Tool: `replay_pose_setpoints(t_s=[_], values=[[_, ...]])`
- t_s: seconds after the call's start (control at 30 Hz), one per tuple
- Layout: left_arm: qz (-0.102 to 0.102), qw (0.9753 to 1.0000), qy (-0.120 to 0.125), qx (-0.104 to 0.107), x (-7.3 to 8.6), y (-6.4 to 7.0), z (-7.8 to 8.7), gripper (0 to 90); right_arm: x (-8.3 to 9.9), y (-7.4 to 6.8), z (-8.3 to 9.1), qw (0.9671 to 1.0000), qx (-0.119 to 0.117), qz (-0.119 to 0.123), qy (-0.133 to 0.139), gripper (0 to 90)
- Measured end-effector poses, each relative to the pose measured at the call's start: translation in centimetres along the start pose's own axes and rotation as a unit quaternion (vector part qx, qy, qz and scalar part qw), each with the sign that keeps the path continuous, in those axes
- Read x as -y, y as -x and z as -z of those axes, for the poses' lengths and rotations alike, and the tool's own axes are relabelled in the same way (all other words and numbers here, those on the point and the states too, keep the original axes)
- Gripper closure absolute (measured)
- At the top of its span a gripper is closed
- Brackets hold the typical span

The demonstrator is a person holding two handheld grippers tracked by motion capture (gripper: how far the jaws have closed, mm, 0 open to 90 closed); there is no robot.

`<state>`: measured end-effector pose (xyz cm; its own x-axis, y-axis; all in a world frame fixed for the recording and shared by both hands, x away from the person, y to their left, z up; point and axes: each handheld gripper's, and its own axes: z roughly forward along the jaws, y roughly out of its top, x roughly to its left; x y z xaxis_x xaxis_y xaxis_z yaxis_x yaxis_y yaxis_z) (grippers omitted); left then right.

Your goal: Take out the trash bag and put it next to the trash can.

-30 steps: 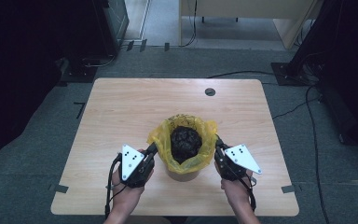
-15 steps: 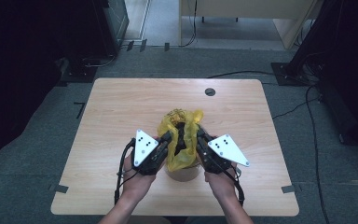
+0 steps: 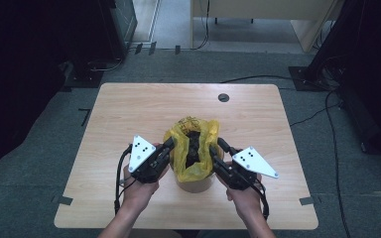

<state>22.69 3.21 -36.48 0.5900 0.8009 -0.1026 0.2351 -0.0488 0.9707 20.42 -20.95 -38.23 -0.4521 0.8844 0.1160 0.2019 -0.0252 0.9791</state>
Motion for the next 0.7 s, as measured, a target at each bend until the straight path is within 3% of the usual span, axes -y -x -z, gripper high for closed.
replay_pose_setpoints(t_s=[0.27,0.47,0.57,0.7], values=[[0.005,0.9999,0.001,0.014,0.0,0.5,-0.2,90.0,-0.6,-0.4,1.7,0.9992,-0.024,-0.031,0.0,43.9],[0.008,0.9999,0.002,0.012,-0.2,0.3,-0.3,90.0,-0.3,-1.5,1.7,0.996,-0.07,-0.051,-0.022,34.5],[0.008,0.9999,0.002,0.013,-0.2,0.3,-0.2,90.0,-0.1,-2.5,1.1,0.9946,-0.083,-0.047,-0.04,27.7],[0.008,0.9999,0.004,0.012,-0.5,0.2,-0.1,90.0,0.0,-4.1,0.2,0.9949,-0.075,-0.024,-0.064,17.8]])
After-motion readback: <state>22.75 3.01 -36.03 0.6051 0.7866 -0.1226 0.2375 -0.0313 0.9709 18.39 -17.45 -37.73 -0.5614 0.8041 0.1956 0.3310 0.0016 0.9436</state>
